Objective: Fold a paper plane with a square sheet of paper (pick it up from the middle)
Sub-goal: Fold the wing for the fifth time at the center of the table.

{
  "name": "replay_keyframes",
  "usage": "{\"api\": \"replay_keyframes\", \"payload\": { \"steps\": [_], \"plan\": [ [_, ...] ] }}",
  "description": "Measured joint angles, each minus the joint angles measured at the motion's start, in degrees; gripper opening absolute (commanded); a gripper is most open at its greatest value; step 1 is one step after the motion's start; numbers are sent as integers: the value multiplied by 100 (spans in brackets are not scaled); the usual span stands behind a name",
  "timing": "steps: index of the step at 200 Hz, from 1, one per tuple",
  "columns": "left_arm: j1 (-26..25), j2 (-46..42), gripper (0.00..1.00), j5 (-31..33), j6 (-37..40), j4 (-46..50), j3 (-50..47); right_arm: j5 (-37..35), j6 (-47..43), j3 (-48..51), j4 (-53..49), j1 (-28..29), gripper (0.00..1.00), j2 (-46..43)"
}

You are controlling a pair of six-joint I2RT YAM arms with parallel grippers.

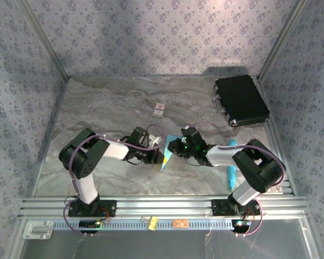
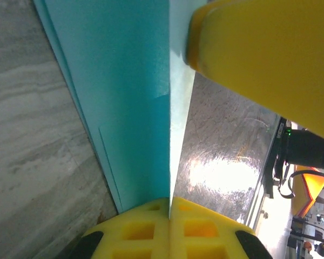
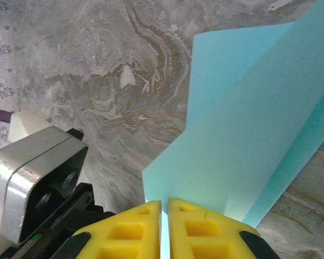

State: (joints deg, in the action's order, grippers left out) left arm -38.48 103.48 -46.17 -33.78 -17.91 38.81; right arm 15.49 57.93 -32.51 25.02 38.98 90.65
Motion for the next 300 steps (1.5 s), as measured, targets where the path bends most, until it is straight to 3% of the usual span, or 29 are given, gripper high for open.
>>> {"api": "replay_keyframes", "payload": {
  "steps": [109,300],
  "plan": [
    [166,282,0,-505,-83,297,269,79,0,173,267,-13,12,15],
    [197,378,0,-592,-85,610,442,107,0,173,459,-186,12,356]
  ]
}}
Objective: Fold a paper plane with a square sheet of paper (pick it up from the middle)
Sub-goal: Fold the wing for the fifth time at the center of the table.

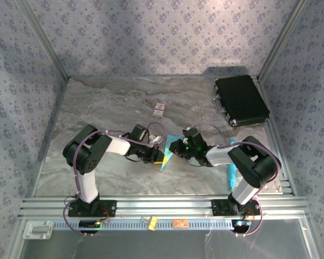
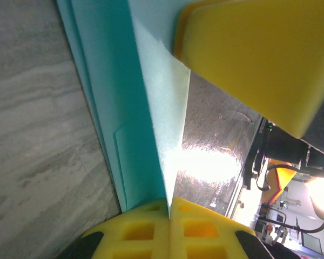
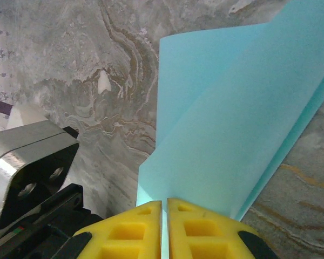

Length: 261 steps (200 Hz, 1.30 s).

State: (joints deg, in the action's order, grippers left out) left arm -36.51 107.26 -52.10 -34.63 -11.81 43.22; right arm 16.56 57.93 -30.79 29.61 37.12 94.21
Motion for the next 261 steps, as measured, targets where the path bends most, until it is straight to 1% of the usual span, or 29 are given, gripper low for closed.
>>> {"api": "replay_keyframes", "payload": {
  "steps": [59,70,86,136,153,176,188,195,209,214,252,261],
  "plan": [
    [9,11,0,-20,0,26,15,59,9,-4,114,-26,11,221],
    [9,11,1,-17,2,33,15,79,33,-11,127,-28,11,236],
    [9,7,7,-17,2,37,15,109,109,-11,192,-42,10,278],
    [-81,-151,10,245,15,181,15,129,223,11,267,-50,10,308],
    [-136,-216,8,389,52,264,15,129,223,9,256,-50,10,308],
    [-179,-258,4,522,74,313,13,127,223,-13,221,-50,10,310],
    [-197,-264,0,551,101,326,13,129,223,-24,195,-50,10,313],
    [-205,-269,0,564,98,332,13,129,223,-28,188,-50,10,313],
    [-212,-282,9,590,111,354,15,129,223,-28,181,-50,10,313],
    [-216,-291,11,603,116,369,15,129,223,-33,175,-50,10,313],
    [-280,-396,13,732,160,461,13,125,221,-63,103,-46,10,313],
    [-295,-415,10,776,160,487,13,125,221,-66,87,-46,10,313]
  ]
}}
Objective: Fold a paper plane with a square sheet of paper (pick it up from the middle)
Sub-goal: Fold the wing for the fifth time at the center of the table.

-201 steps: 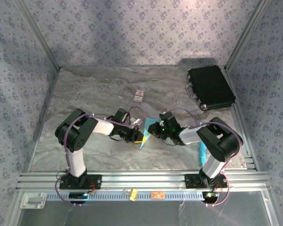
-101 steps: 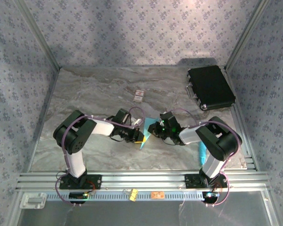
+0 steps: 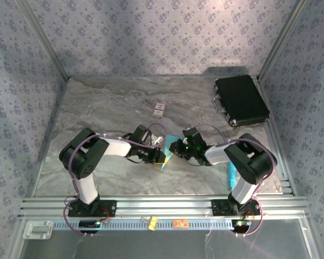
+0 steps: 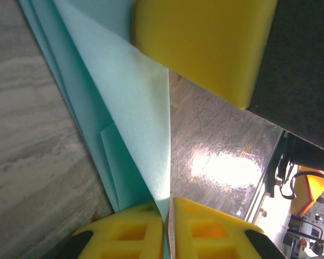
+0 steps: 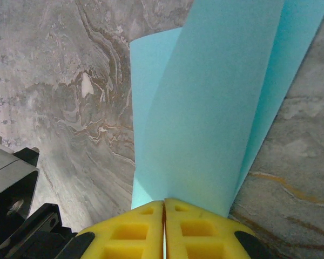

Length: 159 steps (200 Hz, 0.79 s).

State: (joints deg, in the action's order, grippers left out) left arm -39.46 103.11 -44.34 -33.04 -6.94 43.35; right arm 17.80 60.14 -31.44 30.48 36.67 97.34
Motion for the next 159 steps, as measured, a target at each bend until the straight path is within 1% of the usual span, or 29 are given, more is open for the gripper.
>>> {"api": "replay_keyframes", "payload": {
  "steps": [41,46,54,59,91,125,149,159],
  "plan": [
    [-46,-70,7,90,-9,72,-74,0,0,-31,-61,0,10,0],
    [-50,-81,8,98,-11,70,-83,0,0,-35,-72,0,10,0],
    [-63,-92,13,116,-9,66,-92,0,0,-46,-98,0,10,0],
    [-70,-105,15,131,-4,61,-98,0,0,-59,-120,0,10,0],
    [-142,-249,14,177,-72,55,-225,-11,0,-101,-210,7,10,-2],
    [-184,-332,0,289,-168,94,-345,-50,0,-136,-293,28,10,-7],
    [-197,-367,0,328,-205,72,-385,-103,0,-151,-337,50,10,-17],
    [-216,-380,7,352,-219,66,-396,-127,0,-153,-348,59,10,-17]
  ]
}}
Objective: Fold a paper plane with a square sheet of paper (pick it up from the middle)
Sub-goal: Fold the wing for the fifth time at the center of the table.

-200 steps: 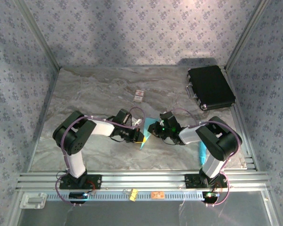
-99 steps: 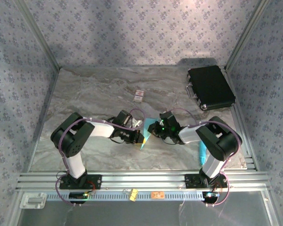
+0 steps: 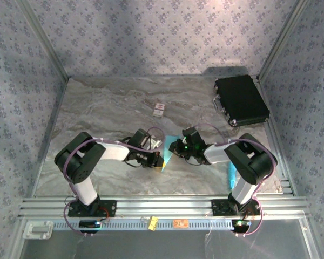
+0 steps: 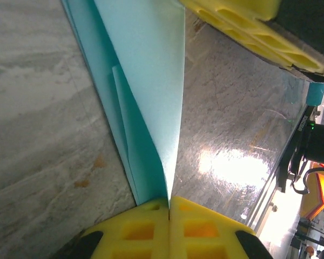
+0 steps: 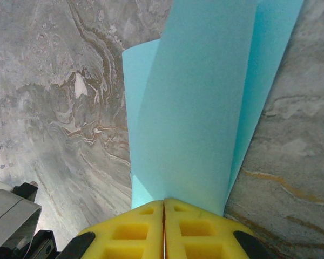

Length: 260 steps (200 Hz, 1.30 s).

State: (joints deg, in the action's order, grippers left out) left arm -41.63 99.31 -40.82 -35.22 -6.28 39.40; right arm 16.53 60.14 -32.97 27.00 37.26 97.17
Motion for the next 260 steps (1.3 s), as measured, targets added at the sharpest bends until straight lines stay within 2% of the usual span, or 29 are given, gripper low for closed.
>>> {"api": "replay_keyframes", "payload": {
  "steps": [52,72,91,101,114,132,156,167,226,260],
  "plan": [
    [-153,-190,12,129,-52,79,-111,-66,0,-31,-87,26,9,-13],
    [-190,-236,1,177,-92,164,-155,-72,0,-31,-92,28,9,-13],
    [-195,-236,1,188,-142,175,-164,-81,2,-35,-96,33,9,-15],
    [-197,-236,3,188,-153,175,-164,-85,0,-35,-103,35,9,-15],
    [-201,-236,10,190,-149,175,-164,-90,2,-42,-109,37,9,-15],
    [-214,-258,11,184,-192,173,-164,-94,4,-42,-111,39,9,-15],
    [-251,-280,1,210,-229,168,-208,-105,4,-42,-116,39,9,-15],
    [-260,-284,0,227,-243,164,-214,-109,7,-48,-125,44,9,-15],
    [-348,-490,20,299,-361,168,-354,-127,48,-61,-151,50,9,-15],
    [-415,-918,21,461,-391,616,-551,-179,92,-61,-155,72,9,-22]
  ]
}}
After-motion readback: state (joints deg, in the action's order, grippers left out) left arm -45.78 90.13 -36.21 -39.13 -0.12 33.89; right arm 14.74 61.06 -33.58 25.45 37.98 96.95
